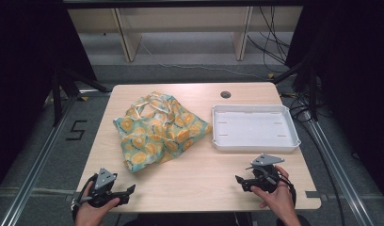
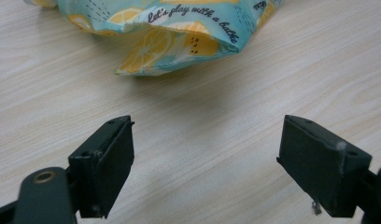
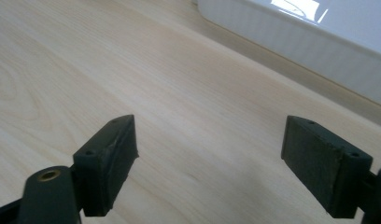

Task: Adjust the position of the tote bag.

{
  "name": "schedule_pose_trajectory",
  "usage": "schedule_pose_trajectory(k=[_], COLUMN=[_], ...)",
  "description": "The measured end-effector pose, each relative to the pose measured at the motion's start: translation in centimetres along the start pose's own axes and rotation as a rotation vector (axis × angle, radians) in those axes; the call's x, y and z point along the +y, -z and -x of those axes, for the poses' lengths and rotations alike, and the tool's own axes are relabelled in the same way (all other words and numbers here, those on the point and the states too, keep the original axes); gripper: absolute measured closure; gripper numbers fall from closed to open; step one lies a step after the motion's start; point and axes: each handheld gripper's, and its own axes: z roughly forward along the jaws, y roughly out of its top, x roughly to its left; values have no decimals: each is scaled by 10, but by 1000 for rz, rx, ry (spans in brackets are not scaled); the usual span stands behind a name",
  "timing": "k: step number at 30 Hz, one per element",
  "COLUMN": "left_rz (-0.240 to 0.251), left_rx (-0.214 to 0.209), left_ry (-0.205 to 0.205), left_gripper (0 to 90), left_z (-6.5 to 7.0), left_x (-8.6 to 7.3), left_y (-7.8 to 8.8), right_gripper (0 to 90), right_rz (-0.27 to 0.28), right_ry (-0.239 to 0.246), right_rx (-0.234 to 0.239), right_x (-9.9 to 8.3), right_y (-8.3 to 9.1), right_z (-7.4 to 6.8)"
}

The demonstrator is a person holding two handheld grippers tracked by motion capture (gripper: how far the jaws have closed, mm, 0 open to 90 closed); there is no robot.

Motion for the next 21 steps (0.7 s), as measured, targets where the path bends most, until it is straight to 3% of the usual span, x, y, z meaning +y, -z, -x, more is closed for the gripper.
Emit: schedule_pose_trajectory(k=[1,4,9,11,14,16,19,21], left_rz=[-32,-3,-1,11,-8,11,-3,34], left_rx=[-3,-4,-13,-23,-9,-4,-2,-3], left_ry=[-44,-7,-35,-37,-59,-37,-60,-14], left_gripper=[176,177,201,220,220,215,221,224], left_z=[-3,-1,2,3,3,4,1,4], left_x=[0,0,4,5,7,8,11,12], left_y=[2,-1,-4,-6,-8,-10,-12,-17], right_gripper=[182,174,175,179,181,182,183,183], right_rz=[3,-15,4,-19,-21,-17,-16,-19], right_ry=[-6,-23,20,-7,-4,-6,-6,5], right_rx=[3,15,16,14,13,11,12,9], right_x=[0,1,0,1,1,1,1,1], right_y=[0,1,-3,-1,-1,-1,-1,-1], right_z=[-1,-2,-1,-3,-3,-3,-3,-3])
